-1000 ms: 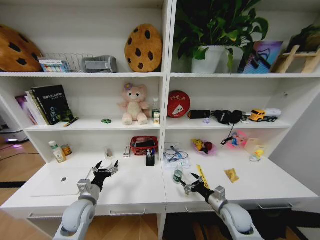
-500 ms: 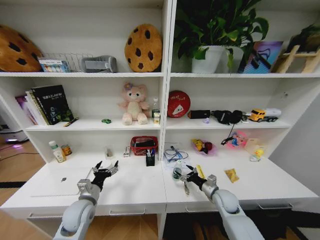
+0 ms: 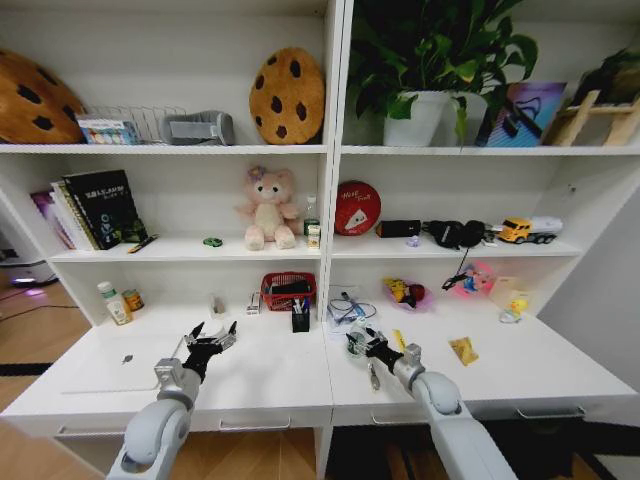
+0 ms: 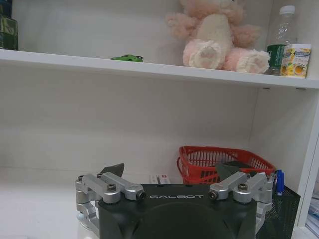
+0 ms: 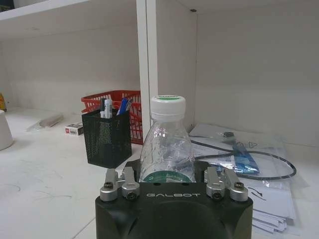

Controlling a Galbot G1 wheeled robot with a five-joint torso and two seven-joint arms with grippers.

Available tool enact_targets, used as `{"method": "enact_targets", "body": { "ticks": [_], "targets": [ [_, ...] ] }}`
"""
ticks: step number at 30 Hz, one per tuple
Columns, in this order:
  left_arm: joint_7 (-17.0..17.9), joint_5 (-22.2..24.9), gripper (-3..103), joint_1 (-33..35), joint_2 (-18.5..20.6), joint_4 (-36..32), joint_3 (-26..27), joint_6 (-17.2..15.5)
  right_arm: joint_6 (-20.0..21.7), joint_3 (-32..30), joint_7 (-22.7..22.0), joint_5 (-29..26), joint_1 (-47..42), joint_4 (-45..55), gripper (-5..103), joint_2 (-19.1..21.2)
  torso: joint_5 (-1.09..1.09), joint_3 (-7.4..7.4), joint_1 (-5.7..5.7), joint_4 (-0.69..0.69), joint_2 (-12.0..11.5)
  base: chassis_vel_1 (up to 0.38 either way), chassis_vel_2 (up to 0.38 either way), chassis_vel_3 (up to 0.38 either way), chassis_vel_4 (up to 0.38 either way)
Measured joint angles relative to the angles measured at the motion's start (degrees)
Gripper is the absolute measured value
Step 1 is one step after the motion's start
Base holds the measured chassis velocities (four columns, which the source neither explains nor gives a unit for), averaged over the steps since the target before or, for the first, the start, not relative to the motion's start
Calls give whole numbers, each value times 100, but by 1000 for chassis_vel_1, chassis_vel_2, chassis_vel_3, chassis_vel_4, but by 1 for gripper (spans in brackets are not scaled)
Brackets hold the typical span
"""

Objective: Organize the objects on the table.

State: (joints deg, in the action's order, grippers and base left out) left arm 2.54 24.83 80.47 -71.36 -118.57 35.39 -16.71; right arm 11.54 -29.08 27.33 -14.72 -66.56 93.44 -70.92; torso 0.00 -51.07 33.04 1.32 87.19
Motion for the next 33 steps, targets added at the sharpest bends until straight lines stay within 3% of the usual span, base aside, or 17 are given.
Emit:
{"method": "enact_targets", "body": {
  "ticks": [2, 3, 4, 5, 10, 12, 18, 25, 28, 33],
  "targets": [
    [0, 0, 100, 0, 0, 0, 0, 0, -1, -3, -25, -3, -56, 51, 61, 9, 0, 0, 0, 0, 0, 0, 0, 0, 0],
    [0, 0, 100, 0, 0, 0, 0, 0, -16, -9, -45, -3, -103, 83, 50, 13, 1, 0, -1, 0, 1, 0, 0, 0, 0],
    [0, 0, 100, 0, 0, 0, 0, 0, -39, -15, -59, -2, -133, 101, 50, 13, 0, 0, -1, 0, 1, 0, 0, 0, 0],
    [0, 0, 100, 0, 0, 0, 0, 0, -57, -19, -86, 4, -156, 125, 41, 12, 0, 0, 0, 0, 1, 0, 0, 0, 0],
    [0, 0, 100, 0, 0, 0, 1, 0, -129, -44, -344, 127, -340, 531, 35, 9, 0, 0, 0, -1, 0, 0, 0, 0, 0],
    [0, 0, 100, 0, 0, 0, 0, 0, -105, -49, -536, 140, -548, 921, 26, 18, -1, 0, 0, -1, 0, 0, 0, 0, 0],
    [-1, 0, 100, 0, 0, 0, 1, 0, -76, -103, -926, 307, -1356, 2086, 25, 38, 1, 0, 0, -1, 1, 0, 0, 0, 0],
    [0, 0, 100, 0, 0, 0, 1, 0, -184, -130, -1233, 754, -2861, 3319, 25, -290, 1, 1, -1, 0, 1, 0, 0, 0, 0],
    [0, 0, 100, 0, 0, -1, 0, 0, -18, -91, -1673, 810, -3617, 3756, 25, -423, 1, 1, -1, 1, 1, 0, 0, 0, 0],
    [0, 0, 100, 0, 0, 0, 0, 0, 204, -87, -2212, 681, -3978, 3967, 25, -401, 1, 1, -1, -1, 1, 0, 0, 0, 0]
  ]
}}
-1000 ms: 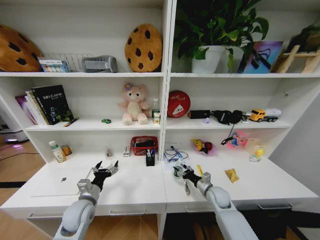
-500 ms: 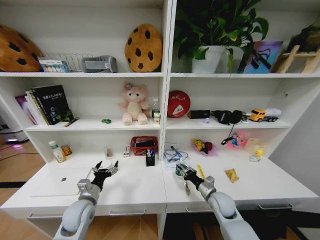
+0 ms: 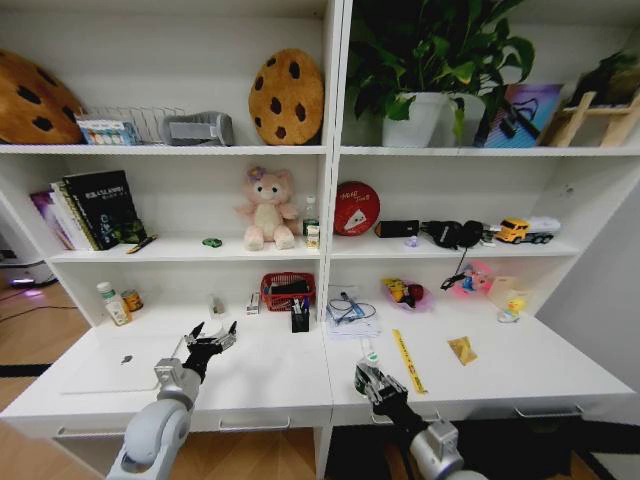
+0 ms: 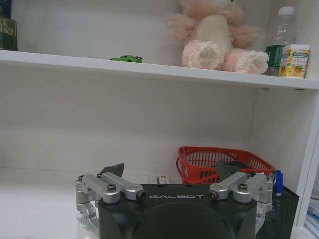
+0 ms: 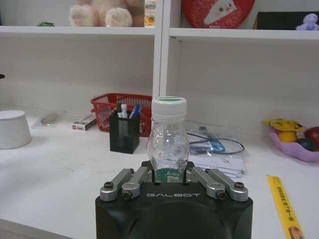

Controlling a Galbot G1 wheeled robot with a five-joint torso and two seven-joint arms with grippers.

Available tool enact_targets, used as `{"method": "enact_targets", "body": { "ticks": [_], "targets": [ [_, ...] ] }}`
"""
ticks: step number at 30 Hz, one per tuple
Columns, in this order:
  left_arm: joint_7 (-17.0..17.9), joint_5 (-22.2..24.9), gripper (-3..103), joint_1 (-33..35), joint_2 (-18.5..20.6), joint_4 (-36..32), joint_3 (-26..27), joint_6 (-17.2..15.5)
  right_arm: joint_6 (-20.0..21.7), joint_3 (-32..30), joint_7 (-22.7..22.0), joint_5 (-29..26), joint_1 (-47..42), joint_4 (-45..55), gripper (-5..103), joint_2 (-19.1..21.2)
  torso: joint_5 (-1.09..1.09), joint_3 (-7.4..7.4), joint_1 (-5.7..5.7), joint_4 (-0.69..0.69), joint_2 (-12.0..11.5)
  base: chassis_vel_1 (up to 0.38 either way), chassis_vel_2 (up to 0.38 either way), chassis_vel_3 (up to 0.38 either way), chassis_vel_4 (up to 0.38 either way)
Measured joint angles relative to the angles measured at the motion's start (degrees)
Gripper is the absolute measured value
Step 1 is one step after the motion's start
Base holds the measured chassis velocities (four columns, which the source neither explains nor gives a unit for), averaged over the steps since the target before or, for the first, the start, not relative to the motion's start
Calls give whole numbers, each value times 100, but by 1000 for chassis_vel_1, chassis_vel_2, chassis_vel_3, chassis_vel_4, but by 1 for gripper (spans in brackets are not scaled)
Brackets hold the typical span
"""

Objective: Organize the objects on the table.

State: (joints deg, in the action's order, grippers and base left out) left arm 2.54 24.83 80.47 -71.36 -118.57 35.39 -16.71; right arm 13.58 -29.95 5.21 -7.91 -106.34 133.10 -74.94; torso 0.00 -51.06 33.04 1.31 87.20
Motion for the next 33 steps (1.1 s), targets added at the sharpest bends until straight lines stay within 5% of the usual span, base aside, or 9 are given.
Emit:
{"method": "enact_targets", "body": {
  "ticks": [16, 33],
  "targets": [
    [0, 0, 100, 0, 0, 0, 0, 0, 1078, 547, -1376, -534, -500, 345, 25, -70, 0, -1, 2, 0, -1, 0, 0, 0, 0],
    [0, 0, 100, 0, 0, 0, 0, 0, 2029, 1324, -2457, -1834, -538, -182, 25, -103, 0, -1, 1, 0, -1, 0, 0, 0, 0]
  ]
}}
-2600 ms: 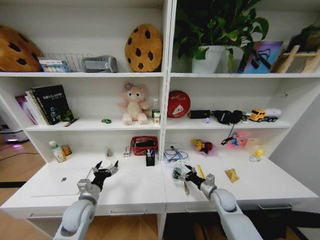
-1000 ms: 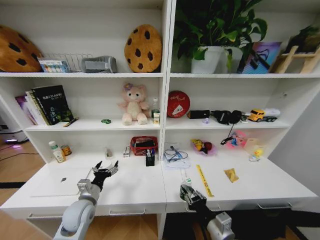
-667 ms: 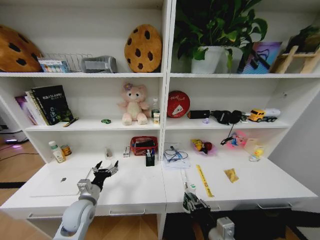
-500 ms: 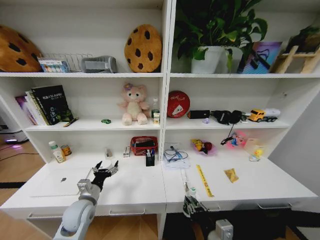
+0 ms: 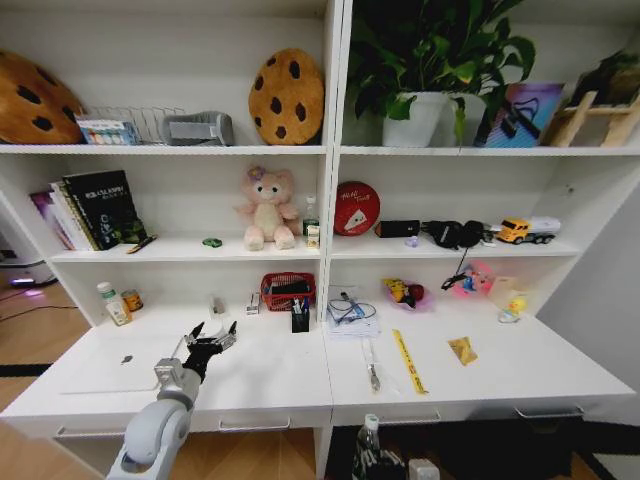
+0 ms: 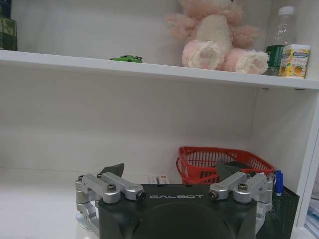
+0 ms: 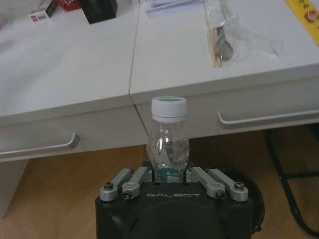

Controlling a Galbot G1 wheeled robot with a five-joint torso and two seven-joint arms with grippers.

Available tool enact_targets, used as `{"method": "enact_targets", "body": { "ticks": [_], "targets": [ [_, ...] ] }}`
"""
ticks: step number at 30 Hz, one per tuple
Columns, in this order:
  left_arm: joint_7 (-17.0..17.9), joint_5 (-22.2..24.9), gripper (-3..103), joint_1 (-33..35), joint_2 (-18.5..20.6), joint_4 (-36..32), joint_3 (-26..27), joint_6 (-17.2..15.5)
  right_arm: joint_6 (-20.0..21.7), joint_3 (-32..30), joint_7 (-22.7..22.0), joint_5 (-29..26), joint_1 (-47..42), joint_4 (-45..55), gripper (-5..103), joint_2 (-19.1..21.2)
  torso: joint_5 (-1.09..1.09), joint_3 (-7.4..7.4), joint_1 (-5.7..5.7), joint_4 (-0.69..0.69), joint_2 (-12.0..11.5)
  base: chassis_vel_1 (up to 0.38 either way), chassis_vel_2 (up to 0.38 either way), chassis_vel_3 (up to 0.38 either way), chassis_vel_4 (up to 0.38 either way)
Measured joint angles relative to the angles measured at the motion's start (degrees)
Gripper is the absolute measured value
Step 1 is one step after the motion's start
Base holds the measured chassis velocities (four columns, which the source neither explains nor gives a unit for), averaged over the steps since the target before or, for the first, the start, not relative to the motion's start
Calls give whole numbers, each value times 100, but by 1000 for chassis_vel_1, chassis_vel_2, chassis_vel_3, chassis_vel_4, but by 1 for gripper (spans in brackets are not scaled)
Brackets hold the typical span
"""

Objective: Organize the objects on the table.

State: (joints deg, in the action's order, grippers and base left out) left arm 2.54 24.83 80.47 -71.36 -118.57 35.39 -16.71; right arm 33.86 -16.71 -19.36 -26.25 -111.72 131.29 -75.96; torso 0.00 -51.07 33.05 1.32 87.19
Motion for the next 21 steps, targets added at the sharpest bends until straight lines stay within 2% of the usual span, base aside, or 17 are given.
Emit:
{"method": "enact_targets", "body": {
  "ticks": [2, 7, 9, 11, 18, 20, 21],
  "targets": [
    [0, 0, 100, 0, 0, 0, 0, 0, 130, 25, -223, -264, 27, -128, 25, -8, 0, 0, 0, 0, 0, 0, 0, 0, 0],
    [0, 0, 100, 0, 0, 0, 0, 0, 153, -2, -362, -474, 53, -296, 25, 21, 0, 0, 0, 0, 0, 0, 0, 0, 0],
    [1, 0, 100, 0, 0, 0, 1, 0, 172, -140, -756, -1237, 227, -860, 25, 61, -1, 0, 0, 0, 0, 0, 0, 0, 0],
    [1, 0, 100, 0, 0, 0, 1, 0, 120, -197, -815, -1403, 318, -1180, 25, 60, -1, 0, 0, 0, 0, 0, 0, 0, 0],
    [1, 0, 100, 0, 0, 0, 1, 0, -166, -366, -702, -1457, 706, -2369, 25, -3, 0, 0, 0, 1, 0, 0, 0, 0, 0],
    [2, 0, 100, 0, 0, 0, 1, 0, -443, -464, -448, -1190, 1015, -2992, 25, -49, -1, 0, 0, 0, 0, 0, 0, 0, 0],
    [2, 0, 100, 0, 0, 0, 1, 0, -443, -464, -448, -1190, 1015, -2992, 25, -49, -1, 0, 0, 0, 0, 0, 0, 0, 0]
  ]
}}
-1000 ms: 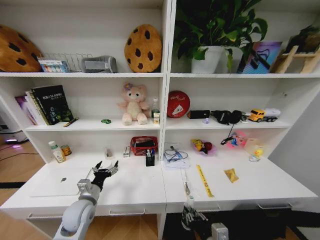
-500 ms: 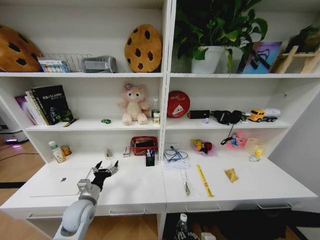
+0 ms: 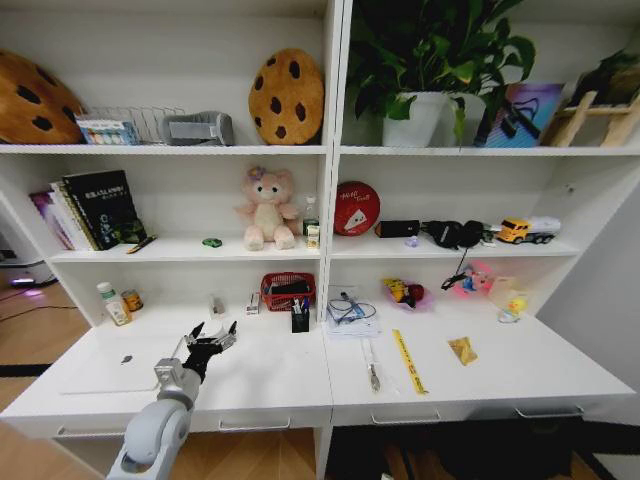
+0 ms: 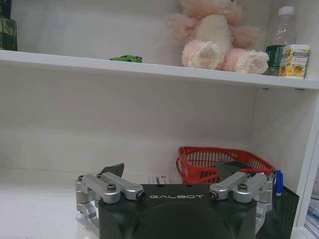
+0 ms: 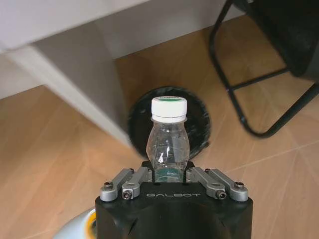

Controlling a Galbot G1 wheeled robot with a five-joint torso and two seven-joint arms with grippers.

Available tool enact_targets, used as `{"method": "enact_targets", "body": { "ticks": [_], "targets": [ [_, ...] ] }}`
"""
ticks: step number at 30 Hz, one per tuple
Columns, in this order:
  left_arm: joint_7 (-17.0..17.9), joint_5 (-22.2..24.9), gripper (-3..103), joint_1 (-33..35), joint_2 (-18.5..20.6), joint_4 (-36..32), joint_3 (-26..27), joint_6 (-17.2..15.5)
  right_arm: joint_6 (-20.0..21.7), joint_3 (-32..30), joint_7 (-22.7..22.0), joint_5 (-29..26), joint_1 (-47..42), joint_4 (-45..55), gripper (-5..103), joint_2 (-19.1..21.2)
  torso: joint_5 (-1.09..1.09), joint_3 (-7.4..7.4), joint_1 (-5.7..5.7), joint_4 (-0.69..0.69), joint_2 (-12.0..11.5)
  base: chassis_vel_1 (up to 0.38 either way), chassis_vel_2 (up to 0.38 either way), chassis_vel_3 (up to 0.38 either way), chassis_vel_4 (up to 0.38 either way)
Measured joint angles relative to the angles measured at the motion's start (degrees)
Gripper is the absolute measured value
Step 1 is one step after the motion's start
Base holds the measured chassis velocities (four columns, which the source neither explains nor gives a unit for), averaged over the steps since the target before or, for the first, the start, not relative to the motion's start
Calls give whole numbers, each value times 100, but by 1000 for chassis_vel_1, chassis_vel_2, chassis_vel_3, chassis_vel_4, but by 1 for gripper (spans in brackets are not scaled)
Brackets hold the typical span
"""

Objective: Organize the objects on the table.

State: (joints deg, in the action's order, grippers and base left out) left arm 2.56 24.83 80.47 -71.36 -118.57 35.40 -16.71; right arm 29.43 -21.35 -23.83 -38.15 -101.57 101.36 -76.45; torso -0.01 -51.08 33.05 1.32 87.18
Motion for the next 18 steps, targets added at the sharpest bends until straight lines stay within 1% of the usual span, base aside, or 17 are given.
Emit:
{"method": "enact_targets", "body": {
  "ticks": [1, 2, 3, 4, 5, 6, 7, 8, 9, 10, 11, 12, 14, 15, 16, 17, 18],
  "targets": [
    [0, 0, 100, 0, 0, 0, 0, 0, -216, -59, 196, 164, 200, -406, 25, -20, 0, 0, 0, 0, 0, 0, 0, 0, 0],
    [0, 0, 100, 0, 0, 0, 0, 0, -330, -85, 296, 219, 307, -597, 25, -27, 0, 0, 0, 1, 0, 0, 0, 0, 0],
    [0, 0, 100, 0, 0, 0, 0, 0, -538, -137, 525, 312, 560, -1023, 25, -42, 0, 0, 0, 0, 0, 0, 0, 0, 0],
    [0, 0, 100, 0, 0, 0, 0, 0, -538, -137, 525, 312, 560, -1023, 25, -42, 0, 0, 0, 0, 0, 0, 0, 0, 0],
    [0, 0, 100, 0, 0, 0, 0, 0, -655, -172, 688, 366, 743, -1304, 25, -58, 1, 0, 0, 0, 0, 0, 0, 0, 0],
    [0, 0, 100, 0, 0, 0, 0, 0, -655, -172, 688, 366, 743, -1304, 25, -58, 1, 0, 0, 0, 0, 0, 0, 0, 0],
    [0, 0, 100, 0, 0, 0, 0, 0, -804, -197, 841, 425, 910, -1573, 25, -74, 1, 0, 1, 0, 0, 0, 0, 0, 0],
    [0, 0, 100, 0, 0, 0, -1, 0, -1165, -229, 1178, 630, 1267, -2107, 25, -106, 0, 0, 0, 0, 0, 0, 0, 0, 0],
    [0, 0, 100, 0, 0, 0, -1, 0, -1165, -229, 1178, 630, 1267, -2107, 25, -106, 0, 0, 0, 0, 0, 0, 0, 0, 0],
    [0, 0, 100, 0, 0, 0, 0, 0, -1439, -260, 1457, 806, 1509, -2486, 25, -130, 1, 0, 0, -1, 0, 0, 0, 0, 0],
    [0, 0, 100, 0, 0, 0, 0, 0, -1439, -260, 1457, 806, 1509, -2486, 25, -130, 1, 0, 0, -1, 0, 0, 0, 0, 0],
    [0, 0, 100, 0, 0, 0, 0, 0, -1662, -268, 1677, 927, 1713, -2885, 25, -153, 1, -1, 0, -1, 0, 0, 0, 0, 0],
    [0, 0, 100, 0, 0, 0, 0, 0, -1902, -263, 1904, 1036, 2004, -3445, 25, -192, 0, 0, 0, 1, 0, 0, 0, 0, 0],
    [0, 0, 100, 0, 0, 0, 0, 0, -1902, -263, 1904, 1036, 2004, -3445, 25, -192, 0, 0, 0, 1, 0, 0, 0, 0, 0],
    [0, 0, 100, 0, 0, 0, 0, 0, -2043, -254, 2011, 1097, 2189, -3806, 25, -216, 1, 0, 1, 0, 0, 0, 0, 0, 0],
    [0, 0, 100, 0, 0, 0, 0, 0, -2207, -227, 2108, 1170, 2396, -4193, 25, -244, 0, -1, 0, 1, 0, 0, 0, 0, 0],
    [0, 0, 100, 0, 0, 0, 0, 0, -2476, -184, 2214, 1277, 2661, -4625, 25, -268, 0, 0, 0, 1, 0, 0, 0, 0, 0]
  ]
}}
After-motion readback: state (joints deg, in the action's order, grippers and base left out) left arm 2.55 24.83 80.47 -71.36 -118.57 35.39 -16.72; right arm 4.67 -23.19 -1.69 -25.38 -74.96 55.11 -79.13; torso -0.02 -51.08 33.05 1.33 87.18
